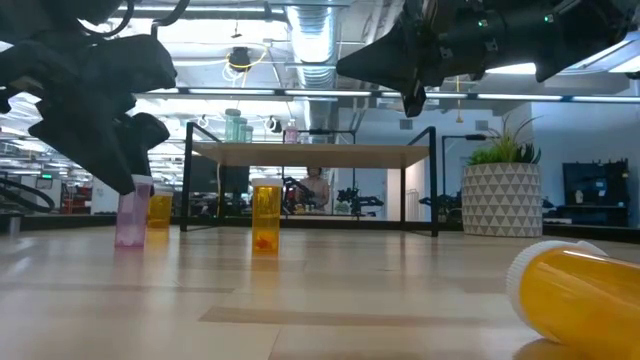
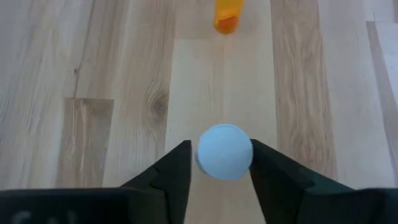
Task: Pick and place medicine bottles onto shelf by color
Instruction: Put the left pink pill bottle on the shelf aligned with the other pink pill bottle
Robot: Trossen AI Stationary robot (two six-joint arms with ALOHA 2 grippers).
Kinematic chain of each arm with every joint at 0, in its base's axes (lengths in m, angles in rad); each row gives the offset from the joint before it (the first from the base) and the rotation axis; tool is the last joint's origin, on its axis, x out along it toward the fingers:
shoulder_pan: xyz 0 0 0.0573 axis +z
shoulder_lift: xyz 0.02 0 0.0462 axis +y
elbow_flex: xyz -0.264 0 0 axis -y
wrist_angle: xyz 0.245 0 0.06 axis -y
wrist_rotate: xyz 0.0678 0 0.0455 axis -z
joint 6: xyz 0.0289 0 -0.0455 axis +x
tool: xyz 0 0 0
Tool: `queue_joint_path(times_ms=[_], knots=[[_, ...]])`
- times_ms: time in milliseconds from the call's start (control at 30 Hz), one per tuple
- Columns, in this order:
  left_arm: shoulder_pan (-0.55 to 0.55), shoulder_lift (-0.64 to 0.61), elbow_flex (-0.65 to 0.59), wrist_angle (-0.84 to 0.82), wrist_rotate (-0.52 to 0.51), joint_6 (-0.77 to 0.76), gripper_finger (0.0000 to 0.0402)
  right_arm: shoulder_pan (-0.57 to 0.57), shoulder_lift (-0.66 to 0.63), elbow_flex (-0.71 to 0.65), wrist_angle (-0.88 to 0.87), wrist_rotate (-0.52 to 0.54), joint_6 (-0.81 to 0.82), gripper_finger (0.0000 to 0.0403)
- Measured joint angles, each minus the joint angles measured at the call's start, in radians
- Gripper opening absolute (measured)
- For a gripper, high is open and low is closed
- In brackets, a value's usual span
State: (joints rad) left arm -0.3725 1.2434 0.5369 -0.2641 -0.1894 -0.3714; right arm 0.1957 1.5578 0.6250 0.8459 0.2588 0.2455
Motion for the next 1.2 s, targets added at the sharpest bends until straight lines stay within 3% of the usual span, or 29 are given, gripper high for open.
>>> queue_joint_path(times_ms=[233,367,533,667,900,1100,1200], knots=[[0.012,0.000,0.045,-0.029,0.000,0.030,0.0090,0.000,0.000,0.000,0.000,0.000,0.000,0.0005],[0.051,0.000,0.157,-0.154,-0.013,0.097,0.0094,0.000,0.000,0.000,0.000,0.000,0.000,0.0005],[0.135,0.000,0.324,-0.284,-0.099,0.260,0.0113,0.001,0.000,0.000,0.000,0.000,0.009,0.0005],[0.243,0.000,0.446,-0.313,-0.150,0.407,0.0114,0.014,0.000,0.000,0.000,0.000,0.009,0.0005],[0.481,0.000,0.568,-0.291,-0.127,0.609,0.0112,0.035,0.000,0.000,0.001,0.000,0.009,0.0005],[0.686,0.006,0.592,-0.230,0.038,0.667,0.0112,0.032,0.000,0.000,0.001,0.000,0.008,0.0005],[0.757,0.040,0.634,-0.255,0.063,0.671,0.0112,0.031,0.000,0.000,0.002,0.000,-0.005,0.0005]])
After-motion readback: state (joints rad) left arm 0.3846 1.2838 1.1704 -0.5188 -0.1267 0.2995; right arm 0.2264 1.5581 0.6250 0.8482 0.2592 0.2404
